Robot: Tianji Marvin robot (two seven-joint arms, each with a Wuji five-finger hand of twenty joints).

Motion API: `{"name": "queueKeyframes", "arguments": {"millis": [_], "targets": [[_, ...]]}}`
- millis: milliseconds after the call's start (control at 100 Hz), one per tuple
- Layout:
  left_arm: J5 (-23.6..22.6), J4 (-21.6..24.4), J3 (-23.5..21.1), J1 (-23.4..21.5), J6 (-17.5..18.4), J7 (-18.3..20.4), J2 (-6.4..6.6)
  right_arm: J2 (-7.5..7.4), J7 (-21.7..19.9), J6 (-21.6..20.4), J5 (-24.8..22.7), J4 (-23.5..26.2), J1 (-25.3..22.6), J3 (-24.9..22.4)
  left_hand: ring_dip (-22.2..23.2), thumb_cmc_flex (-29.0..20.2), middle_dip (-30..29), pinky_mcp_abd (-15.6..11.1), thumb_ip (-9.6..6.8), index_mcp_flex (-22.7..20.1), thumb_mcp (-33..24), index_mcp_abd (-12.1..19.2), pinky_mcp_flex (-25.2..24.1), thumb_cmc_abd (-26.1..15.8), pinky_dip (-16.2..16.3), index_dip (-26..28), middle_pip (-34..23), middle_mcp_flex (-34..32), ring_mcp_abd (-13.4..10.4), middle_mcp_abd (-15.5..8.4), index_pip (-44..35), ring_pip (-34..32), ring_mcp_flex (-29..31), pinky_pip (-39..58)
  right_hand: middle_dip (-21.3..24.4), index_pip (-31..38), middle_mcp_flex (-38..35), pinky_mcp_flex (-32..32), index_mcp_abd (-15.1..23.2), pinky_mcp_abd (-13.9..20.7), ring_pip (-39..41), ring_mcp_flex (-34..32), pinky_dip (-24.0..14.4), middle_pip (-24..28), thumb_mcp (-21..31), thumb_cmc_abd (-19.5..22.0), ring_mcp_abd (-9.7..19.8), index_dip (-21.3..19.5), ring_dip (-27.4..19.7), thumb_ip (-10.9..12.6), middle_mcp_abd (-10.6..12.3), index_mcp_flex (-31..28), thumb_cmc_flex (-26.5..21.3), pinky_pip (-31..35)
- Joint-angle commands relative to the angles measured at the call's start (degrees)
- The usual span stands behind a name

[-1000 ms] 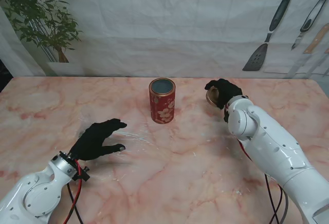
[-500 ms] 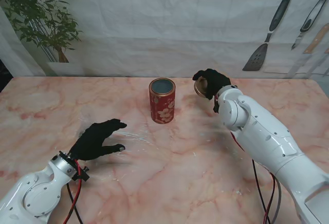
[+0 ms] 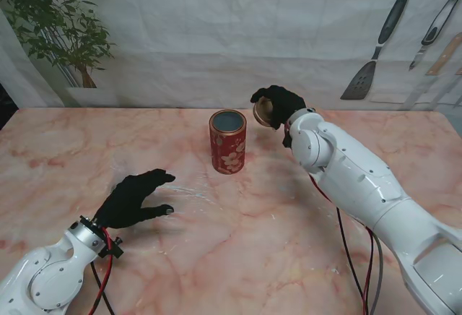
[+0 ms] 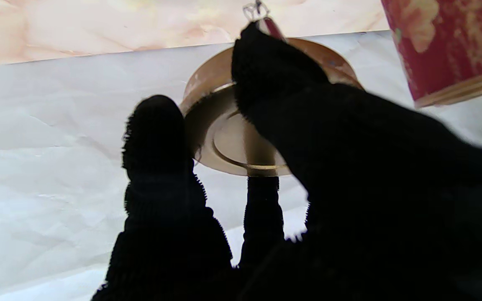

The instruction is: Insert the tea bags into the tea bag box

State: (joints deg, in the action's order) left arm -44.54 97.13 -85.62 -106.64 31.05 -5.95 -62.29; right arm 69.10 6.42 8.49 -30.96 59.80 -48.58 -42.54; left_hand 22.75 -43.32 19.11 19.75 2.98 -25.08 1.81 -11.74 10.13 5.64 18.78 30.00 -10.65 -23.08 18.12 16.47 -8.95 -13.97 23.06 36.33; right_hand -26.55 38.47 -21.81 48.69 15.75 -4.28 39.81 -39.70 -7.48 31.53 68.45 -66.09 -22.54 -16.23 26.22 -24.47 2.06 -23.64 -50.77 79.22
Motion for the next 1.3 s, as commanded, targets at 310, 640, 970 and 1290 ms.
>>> {"name": "queueKeyframes", "arguments": {"millis": [310, 640, 970, 1290], "targets": [[-0.78, 2.23, -0.78, -2.33, -1.61, 0.42, 0.01, 3.97, 1.66, -2.76, 3.30, -3.99, 5.65, 4.87, 0.56, -0.91, -0.24, -1.43, -1.31, -1.69, -0.38, 1.49, 0.15, -1.71, 0.69, 0.68, 0.08, -0.39, -1.95, -1.55, -0.47, 0.79, 0.78, 1.34, -6.28, 7.18, -13.64, -4.48, -6.17, 3.25, 7.73, -12.41, -1.44, 16.85, 11.15, 13.98, 21.10, -1.63, 2.18, 8.38, -0.11, -7.00, -11.07, 2.22], [-1.36, 3.32, -1.21, -3.69, -2.83, 0.34, -0.01, 6.38, 3.13, -4.53, 5.25, -6.63, 8.37, 8.07, 0.57, -0.91, -0.23, -1.42, -1.31, -1.69, -0.38, 1.50, 0.17, -1.74, 0.71, 0.69, 0.07, -0.40, -2.09, -1.65, -0.45, 0.77, 0.87, 1.37, -6.46, 7.05, -13.65, -4.52, -6.05, 2.84, 7.95, -12.32, -1.81, 16.84, 10.83, 14.41, 21.04, -1.59, 2.31, 8.33, -0.19, -7.08, -11.19, 2.36], [-1.70, 3.68, -1.43, -4.07, -3.24, 0.35, 0.01, 5.84, 2.05, -4.93, 5.02, -3.64, 8.02, 7.90, 0.54, -0.87, -0.26, -1.48, -1.31, -1.75, -0.37, 1.36, 0.11, -1.73, 0.67, 0.69, 0.14, -0.41, -2.10, -1.63, -0.45, 0.84, 0.81, 1.29, -6.59, 6.83, -13.65, -4.70, -6.16, 2.82, 8.10, -12.19, -2.14, 16.71, 10.31, 14.86, 20.89, -1.51, 2.49, 8.29, -0.26, -7.05, -11.41, 2.37], [-1.85, 3.75, -1.32, -3.85, -3.02, 0.49, 0.06, 3.00, -2.22, -5.40, 3.15, 2.38, 5.48, 6.11, 0.55, -0.87, -0.24, -1.51, -1.31, -1.74, -0.36, 1.41, 0.19, -1.68, 0.66, 0.69, 0.10, -0.46, -2.13, -1.70, -0.45, 0.81, 0.93, 1.30, -6.68, 6.47, -13.55, -4.91, -6.08, 2.54, 8.09, -11.93, -2.42, 16.47, 9.67, 15.42, 20.70, -1.36, 2.71, 8.27, -0.45, -6.70, -11.64, 2.27]]}}
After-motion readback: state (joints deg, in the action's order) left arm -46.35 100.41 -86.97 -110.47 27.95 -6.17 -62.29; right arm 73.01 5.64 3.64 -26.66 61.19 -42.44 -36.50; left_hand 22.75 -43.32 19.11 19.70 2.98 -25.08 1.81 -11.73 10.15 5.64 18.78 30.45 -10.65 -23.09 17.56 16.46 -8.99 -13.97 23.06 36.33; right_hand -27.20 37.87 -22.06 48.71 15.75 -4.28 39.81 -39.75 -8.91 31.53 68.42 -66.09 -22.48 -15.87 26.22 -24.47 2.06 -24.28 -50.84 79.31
